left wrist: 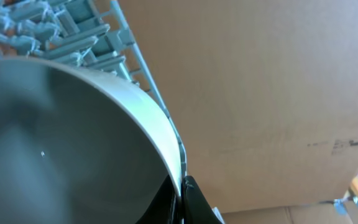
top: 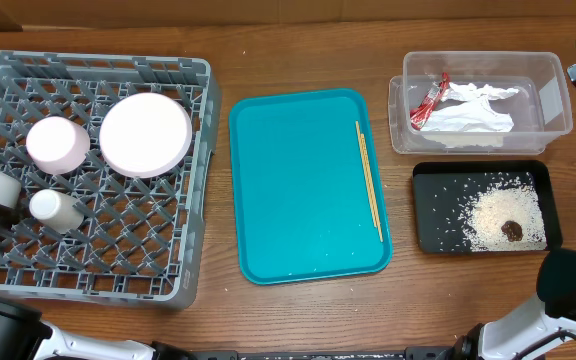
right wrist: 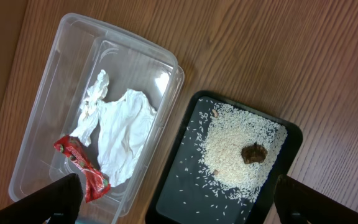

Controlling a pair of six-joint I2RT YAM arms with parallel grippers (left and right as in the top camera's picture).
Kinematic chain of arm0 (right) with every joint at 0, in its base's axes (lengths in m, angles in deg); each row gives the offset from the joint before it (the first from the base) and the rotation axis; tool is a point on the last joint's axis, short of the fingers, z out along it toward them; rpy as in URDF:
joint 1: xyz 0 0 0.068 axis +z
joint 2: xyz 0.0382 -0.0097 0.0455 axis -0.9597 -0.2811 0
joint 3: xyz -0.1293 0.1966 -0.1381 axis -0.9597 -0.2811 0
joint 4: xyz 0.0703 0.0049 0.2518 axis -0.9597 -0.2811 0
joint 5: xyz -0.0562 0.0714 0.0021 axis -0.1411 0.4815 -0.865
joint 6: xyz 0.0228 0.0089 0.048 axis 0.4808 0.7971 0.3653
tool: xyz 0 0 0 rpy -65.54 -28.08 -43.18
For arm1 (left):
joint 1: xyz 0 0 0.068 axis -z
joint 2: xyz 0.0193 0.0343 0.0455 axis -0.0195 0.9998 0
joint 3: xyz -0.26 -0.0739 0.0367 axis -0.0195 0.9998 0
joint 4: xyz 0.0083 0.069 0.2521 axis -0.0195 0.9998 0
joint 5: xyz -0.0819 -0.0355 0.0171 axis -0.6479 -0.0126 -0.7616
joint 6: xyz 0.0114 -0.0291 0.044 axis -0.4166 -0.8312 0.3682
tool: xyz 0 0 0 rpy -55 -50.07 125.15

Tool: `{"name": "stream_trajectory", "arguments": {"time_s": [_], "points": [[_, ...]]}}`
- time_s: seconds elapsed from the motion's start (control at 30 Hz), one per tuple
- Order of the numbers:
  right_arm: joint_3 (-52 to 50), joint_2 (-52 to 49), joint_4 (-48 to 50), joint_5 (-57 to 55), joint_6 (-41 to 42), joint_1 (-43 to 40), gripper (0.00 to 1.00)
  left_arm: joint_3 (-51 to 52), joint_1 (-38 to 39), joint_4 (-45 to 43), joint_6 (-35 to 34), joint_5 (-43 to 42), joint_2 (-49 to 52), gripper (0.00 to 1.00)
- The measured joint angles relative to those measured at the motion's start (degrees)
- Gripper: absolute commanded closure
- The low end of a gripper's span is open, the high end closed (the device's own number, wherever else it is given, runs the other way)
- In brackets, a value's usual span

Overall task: Sort waste into correct bins and load items into the dishwasher
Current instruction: 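Lower the grey bowl into the rack's front-left corner and release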

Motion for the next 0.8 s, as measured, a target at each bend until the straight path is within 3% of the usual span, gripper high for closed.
{"name": "stream_trajectory", "arguments": {"time_s": [0.3,0.8], "points": [[0.00,0.00,0.02,-0.02,0.00,0.00,0.00,0.31,1.07,-5.88,-2.64,-1.07,0.00,0.96],[0.00,0.00,0.00,-0.04,0.02,0.00,0.00,0.39,2.45,-1.11,-1.66,4.66,0.00,0.96]]}}
